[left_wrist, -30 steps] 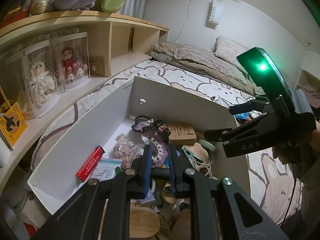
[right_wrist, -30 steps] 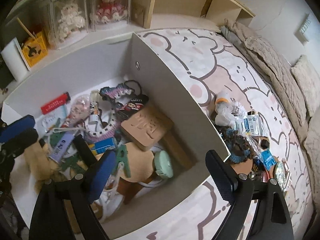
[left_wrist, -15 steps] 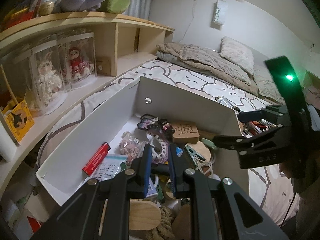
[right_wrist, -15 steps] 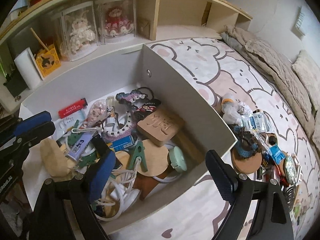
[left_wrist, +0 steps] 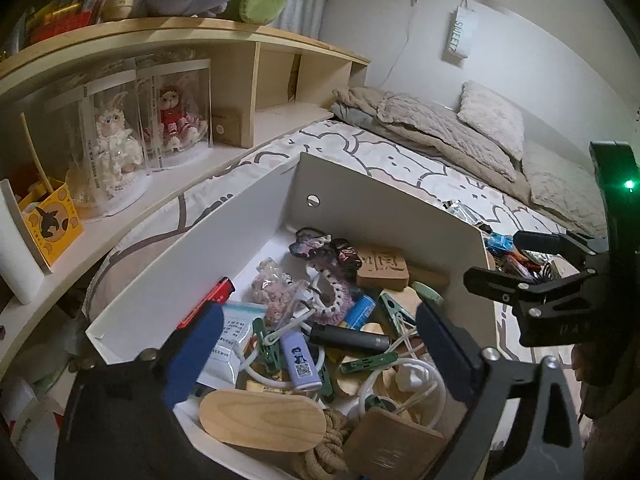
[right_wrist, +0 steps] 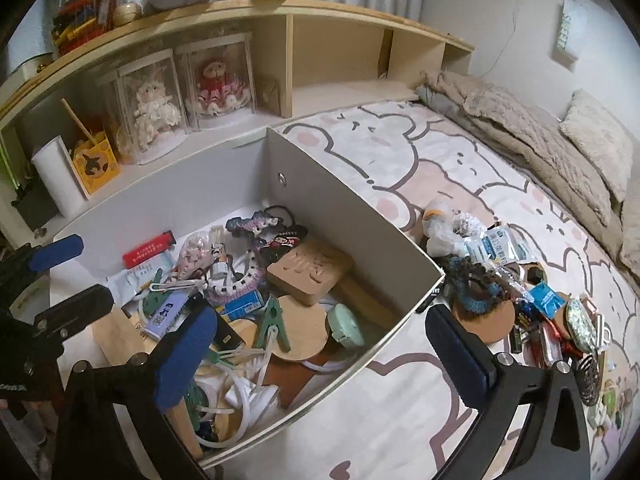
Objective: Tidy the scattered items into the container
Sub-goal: 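Open the left gripper to release the black lighter into the box, then raise both open tools out of the box and move toward the bed pile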
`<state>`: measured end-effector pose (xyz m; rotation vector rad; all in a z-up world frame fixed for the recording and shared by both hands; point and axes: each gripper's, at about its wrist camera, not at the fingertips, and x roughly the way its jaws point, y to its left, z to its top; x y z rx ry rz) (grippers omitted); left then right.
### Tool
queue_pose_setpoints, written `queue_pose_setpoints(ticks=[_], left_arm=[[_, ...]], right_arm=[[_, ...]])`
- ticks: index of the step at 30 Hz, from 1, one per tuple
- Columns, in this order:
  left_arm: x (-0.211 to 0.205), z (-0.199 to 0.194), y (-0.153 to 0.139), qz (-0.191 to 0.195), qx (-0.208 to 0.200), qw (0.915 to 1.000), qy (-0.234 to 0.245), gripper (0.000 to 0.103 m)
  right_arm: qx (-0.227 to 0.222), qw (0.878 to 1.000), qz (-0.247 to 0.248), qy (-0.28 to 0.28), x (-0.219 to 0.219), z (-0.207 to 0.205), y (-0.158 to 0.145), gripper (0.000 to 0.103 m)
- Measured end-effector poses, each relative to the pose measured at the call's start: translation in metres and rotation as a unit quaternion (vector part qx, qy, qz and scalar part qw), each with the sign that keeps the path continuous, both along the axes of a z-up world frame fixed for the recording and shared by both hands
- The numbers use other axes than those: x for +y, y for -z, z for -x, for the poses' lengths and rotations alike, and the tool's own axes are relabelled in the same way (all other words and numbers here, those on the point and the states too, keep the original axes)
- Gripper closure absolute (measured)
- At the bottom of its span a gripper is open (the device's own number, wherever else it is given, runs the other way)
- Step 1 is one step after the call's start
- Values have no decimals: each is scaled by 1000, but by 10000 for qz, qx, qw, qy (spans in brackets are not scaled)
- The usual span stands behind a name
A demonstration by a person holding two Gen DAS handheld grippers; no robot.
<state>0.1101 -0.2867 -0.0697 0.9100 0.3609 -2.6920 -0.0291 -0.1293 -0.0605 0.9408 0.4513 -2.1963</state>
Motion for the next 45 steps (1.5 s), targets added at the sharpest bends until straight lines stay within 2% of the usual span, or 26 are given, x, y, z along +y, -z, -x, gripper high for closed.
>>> queue_pose_setpoints(ticks=[6, 21, 34, 45], left_arm=[[3, -2, -4, 80, -11, 9999, -77, 0], [9, -9, -13, 261, -24, 9995, -184, 0], [30, -12, -36, 409, 296, 9987, -78, 0], [55, -6, -56, 446, 622, 9970, 81, 0]], right_arm=[[25, 9999, 115, -17, 4, -5, -3, 0], [192, 9994, 268, 127, 18, -17, -15, 0], [549, 9957, 606, 425, 45, -34, -37, 0], [956, 9875, 869, 898, 89, -46, -63, 0]])
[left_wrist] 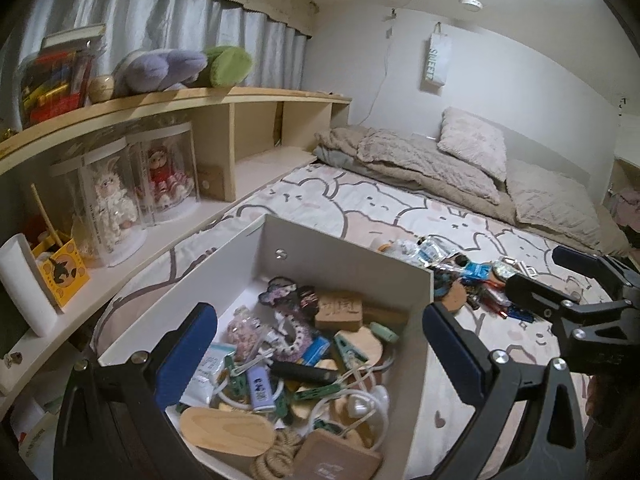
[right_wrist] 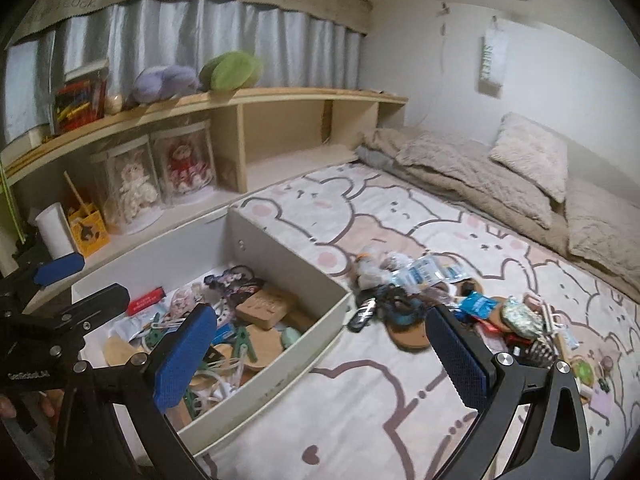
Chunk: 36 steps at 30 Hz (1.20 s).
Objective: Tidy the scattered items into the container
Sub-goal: 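Raise both open tools out of the box and move toward the bed pile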
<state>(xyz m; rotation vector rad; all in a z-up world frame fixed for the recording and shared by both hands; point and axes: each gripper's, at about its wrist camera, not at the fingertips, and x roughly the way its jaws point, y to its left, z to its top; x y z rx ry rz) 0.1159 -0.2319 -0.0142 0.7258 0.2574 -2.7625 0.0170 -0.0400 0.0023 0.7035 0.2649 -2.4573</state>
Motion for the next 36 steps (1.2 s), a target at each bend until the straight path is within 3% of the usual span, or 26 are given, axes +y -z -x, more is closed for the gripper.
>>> queue_pose_setpoints(ticks=[17, 36], left_arm=[[71, 36, -35, 183, 434, 9962, 728, 0], [152, 88, -49, 183, 835, 9853, 1479, 0]], right_arm=[[245, 9958, 228, 856, 86, 2, -20, 0], [478, 9793, 225, 1956, 191, 18, -18, 0]])
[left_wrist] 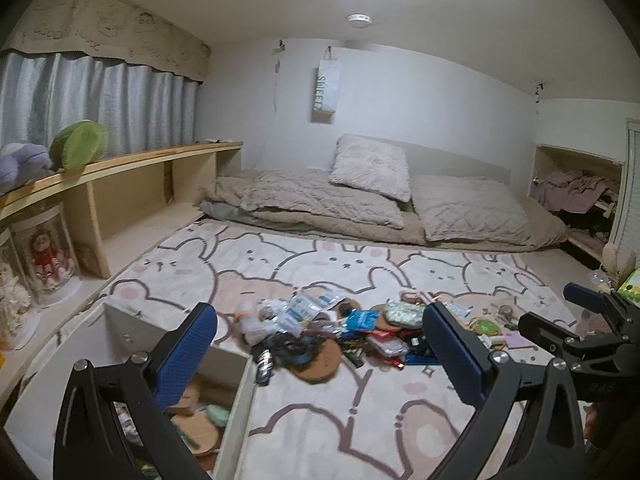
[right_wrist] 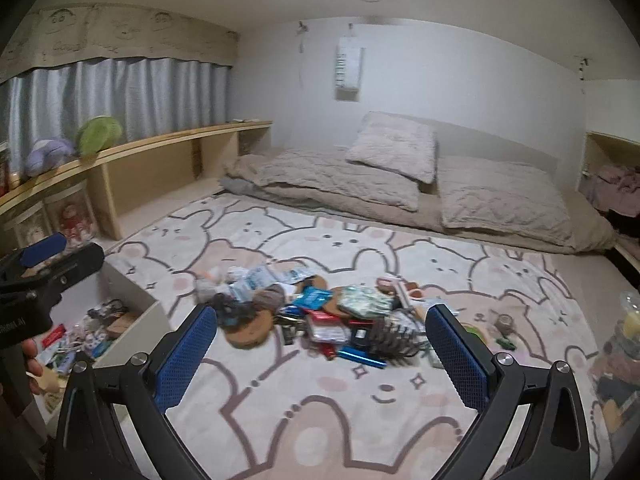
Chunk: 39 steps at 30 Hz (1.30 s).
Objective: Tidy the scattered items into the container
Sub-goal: 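Raise both open tools out of the box and move toward the bed pile, then lower the left tool to the cork coaster while the right tool approaches the purple card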
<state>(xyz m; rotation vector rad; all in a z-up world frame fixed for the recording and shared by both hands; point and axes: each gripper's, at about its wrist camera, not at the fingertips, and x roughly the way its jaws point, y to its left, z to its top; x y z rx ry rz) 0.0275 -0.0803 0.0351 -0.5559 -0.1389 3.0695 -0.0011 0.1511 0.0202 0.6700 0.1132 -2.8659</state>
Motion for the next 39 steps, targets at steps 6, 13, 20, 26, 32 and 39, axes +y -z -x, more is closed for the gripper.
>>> queue_pose_setpoints(ticks=[6, 13, 20, 26, 32, 39], left_arm=[[20, 15, 1, -144, 48, 9997, 192, 0], [48, 30, 6, -49, 63, 9990, 439, 0], [67, 43, 15, 32, 103, 9984, 554, 0], [78, 59, 23, 75, 135, 9979, 621, 0], [87, 72, 36, 88, 113, 9973, 724, 0], [88, 77, 47, 58, 110, 9964, 842, 0]], right_arm=[[99, 9998, -9, 164, 23, 6, 2, 0], [317, 9986, 39, 430, 48, 10, 9, 0], [331, 9964, 137, 770, 77, 19, 23, 0], [317, 9946, 210, 970, 98, 26, 32, 0], [582, 9903, -54, 1257, 106, 25, 39, 0], [620, 9882, 250, 1380, 118, 26, 51, 0]])
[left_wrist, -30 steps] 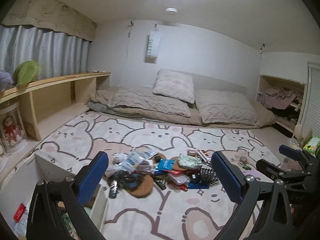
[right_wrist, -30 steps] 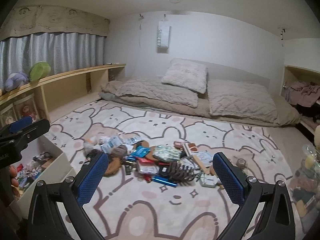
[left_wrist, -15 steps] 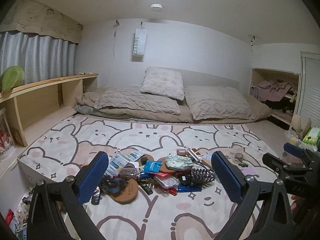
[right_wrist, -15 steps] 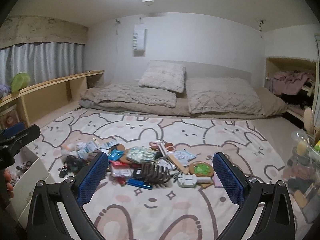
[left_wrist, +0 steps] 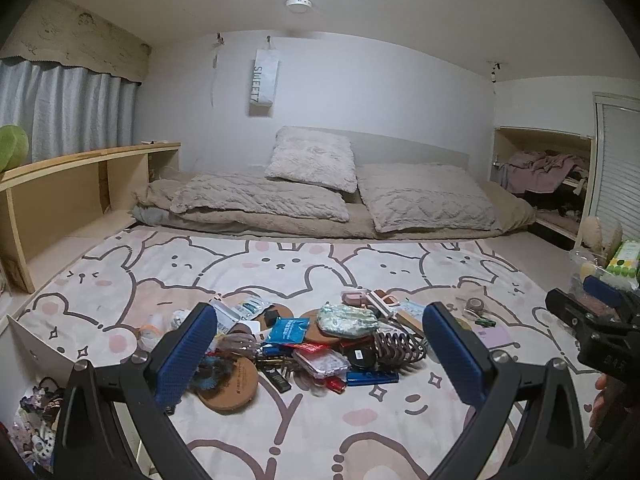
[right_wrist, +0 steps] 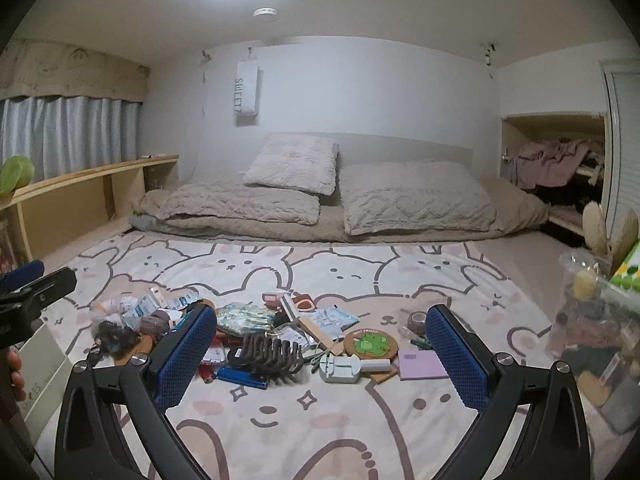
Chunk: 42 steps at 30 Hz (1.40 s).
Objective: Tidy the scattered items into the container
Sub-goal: 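Lower the left tool to the cork coaster while the right tool approaches the purple card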
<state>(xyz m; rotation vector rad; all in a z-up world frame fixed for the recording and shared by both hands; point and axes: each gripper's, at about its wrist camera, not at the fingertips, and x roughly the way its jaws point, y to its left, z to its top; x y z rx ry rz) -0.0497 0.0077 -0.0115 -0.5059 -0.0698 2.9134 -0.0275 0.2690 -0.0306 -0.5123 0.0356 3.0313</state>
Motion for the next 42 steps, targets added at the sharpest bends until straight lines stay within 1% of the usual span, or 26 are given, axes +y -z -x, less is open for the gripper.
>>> queue_pose_setpoints(ticks=[3, 6, 11, 17, 30, 32, 36, 40, 42], left_arm=[[-3, 0, 2, -71, 36, 10000, -4, 0], [-6, 0, 5, -143, 40, 9999, -2, 0], [-9, -3, 10, -26, 155, 9999, -22, 0], [-17, -4, 12, -120, 160, 9997, -132, 0], [-18, -5, 28, 169, 205, 9993, -249, 0], [-19, -3, 31, 232, 157, 9993, -255, 0], [-25, 6, 41, 243, -206, 9993, -175, 0], [-33, 18, 49, 236, -521, 9979, -296, 0], [-39, 26, 54, 154, -717, 9966, -385, 0]], right_arm=[[-51, 10000, 72, -15, 3, 3, 7, 0], [-97, 9999, 6, 42, 3, 5, 14, 0], [26, 9997, -25, 227, 9, -1, 20, 0], [25, 9997, 5, 243, 15, -5, 26, 0], [1, 9996, 77, 254, 27, -8, 38, 0], [-3, 9996, 71, 259, 29, -9, 41, 0], [-68, 9996, 101, 268, 34, -6, 48, 0], [-173, 9994, 144, 270, 38, -3, 55, 0], [-243, 9992, 192, 237, 39, -1, 60, 0]])
